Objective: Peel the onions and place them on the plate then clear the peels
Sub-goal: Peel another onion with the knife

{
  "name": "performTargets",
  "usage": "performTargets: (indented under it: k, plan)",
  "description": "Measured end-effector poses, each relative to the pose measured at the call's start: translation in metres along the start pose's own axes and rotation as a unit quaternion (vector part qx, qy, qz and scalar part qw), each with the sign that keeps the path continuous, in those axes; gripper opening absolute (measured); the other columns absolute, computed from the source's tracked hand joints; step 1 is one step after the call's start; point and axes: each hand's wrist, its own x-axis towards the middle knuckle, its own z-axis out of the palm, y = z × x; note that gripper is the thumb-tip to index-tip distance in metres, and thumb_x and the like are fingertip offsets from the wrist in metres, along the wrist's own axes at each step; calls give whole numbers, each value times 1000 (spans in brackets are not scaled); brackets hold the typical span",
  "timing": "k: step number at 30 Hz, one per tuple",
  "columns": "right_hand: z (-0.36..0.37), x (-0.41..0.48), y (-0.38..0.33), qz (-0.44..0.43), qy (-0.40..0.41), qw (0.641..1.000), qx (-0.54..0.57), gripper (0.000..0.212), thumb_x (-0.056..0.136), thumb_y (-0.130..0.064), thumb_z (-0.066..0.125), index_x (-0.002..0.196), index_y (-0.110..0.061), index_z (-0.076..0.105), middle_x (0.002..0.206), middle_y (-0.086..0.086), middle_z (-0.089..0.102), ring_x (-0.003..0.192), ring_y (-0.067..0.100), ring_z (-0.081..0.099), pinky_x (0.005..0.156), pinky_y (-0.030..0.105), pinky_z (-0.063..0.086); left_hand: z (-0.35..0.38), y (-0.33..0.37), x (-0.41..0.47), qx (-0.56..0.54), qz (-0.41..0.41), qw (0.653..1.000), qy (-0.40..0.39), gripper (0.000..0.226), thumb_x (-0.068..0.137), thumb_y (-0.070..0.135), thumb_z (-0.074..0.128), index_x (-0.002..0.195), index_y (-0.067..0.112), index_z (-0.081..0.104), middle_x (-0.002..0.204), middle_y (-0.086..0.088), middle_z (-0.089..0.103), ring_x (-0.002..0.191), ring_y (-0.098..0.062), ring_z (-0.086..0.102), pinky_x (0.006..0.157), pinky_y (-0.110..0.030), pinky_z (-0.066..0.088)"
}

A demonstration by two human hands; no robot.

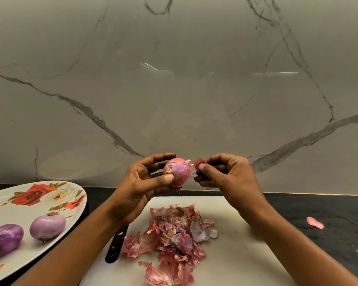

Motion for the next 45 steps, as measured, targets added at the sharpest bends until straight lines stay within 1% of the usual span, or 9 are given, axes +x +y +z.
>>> performTargets:
  k: [5, 10, 13, 16, 21, 28, 33, 40, 45]
  plan:
    - [-4, 1, 2, -11, 30, 999, -30, 13, 88, -17, 82, 96, -8, 78, 81, 8, 80, 74, 22, 80, 71, 36, 67, -2, 3, 1, -80, -8, 996, -24, 52, 86, 3, 64, 137, 8, 66, 139, -18, 67, 121, -39, 68, 94, -47, 63]
    - [-3, 1, 5, 20, -67, 996, -58, 12, 90, -3, 80, 100, -9, 83, 88, 6, 82, 81, 23, 80, 77, 36, 67, -4, 5, 2, -127, -29, 992, -8, 55, 86, 9, 61, 141, 6, 61, 142, -21, 64, 121, -37, 68, 89, -38, 64]
    - [-1, 0, 6, 32, -100, 991, -77, 20, 93, -1, 75, 108, -11, 82, 94, 5, 82, 86, 20, 80, 79, 33, 66, -3, 4, 3, -102, -31, 994, -5, 55, 85, 10, 62, 140, 6, 61, 142, -20, 64, 123, -37, 67, 91, -38, 64]
    - [0, -1, 1, 34, -89, 995, -30, 13, 96, -12, 75, 106, -10, 82, 94, 9, 82, 86, 23, 81, 78, 37, 66, -2, 2, 2, -60, -28, 998, -15, 50, 85, 9, 67, 134, 11, 69, 140, -19, 66, 124, -37, 67, 95, -39, 62]
    - [1, -3, -3, 33, -102, 994, -15, 25, 95, -24, 76, 115, -10, 79, 95, 8, 82, 85, 25, 81, 76, 36, 67, 1, 1, -2, -29, -45, 997, -60, 48, 86, 5, 70, 133, 12, 72, 137, -20, 68, 126, -40, 66, 102, -44, 59]
    - [1, -4, -2, 14, -106, 994, -25, 14, 94, -11, 75, 106, -15, 80, 89, 7, 82, 80, 23, 81, 70, 30, 66, 1, 1, -3, 2, -39, 997, -66, 52, 87, 5, 71, 139, 6, 65, 139, -18, 67, 130, -38, 64, 105, -46, 56]
    - [4, -4, 3, -22, -69, 996, -51, 18, 96, -2, 72, 107, -12, 82, 88, 5, 82, 79, 21, 81, 70, 30, 65, 2, 2, -3, -10, -38, 997, -73, 50, 89, 4, 68, 139, 5, 64, 139, -20, 67, 130, -40, 64, 104, -46, 57]
    - [1, -1, -2, 57, -22, 998, 9, 9, 96, -3, 72, 96, -3, 81, 81, 15, 80, 77, 32, 80, 72, 35, 67, 1, 5, -1, -71, -39, 993, -87, 50, 91, 2, 61, 141, 4, 63, 144, -23, 63, 132, -42, 61, 106, -48, 56]
    - [-2, -2, -5, 100, -113, 987, -50, 24, 102, -12, 63, 93, -1, 82, 87, 14, 81, 81, 30, 81, 77, 42, 67, 1, 6, -1, -68, -43, 994, -71, 49, 89, 3, 60, 138, 1, 64, 143, -21, 64, 133, -40, 61, 107, -47, 54]
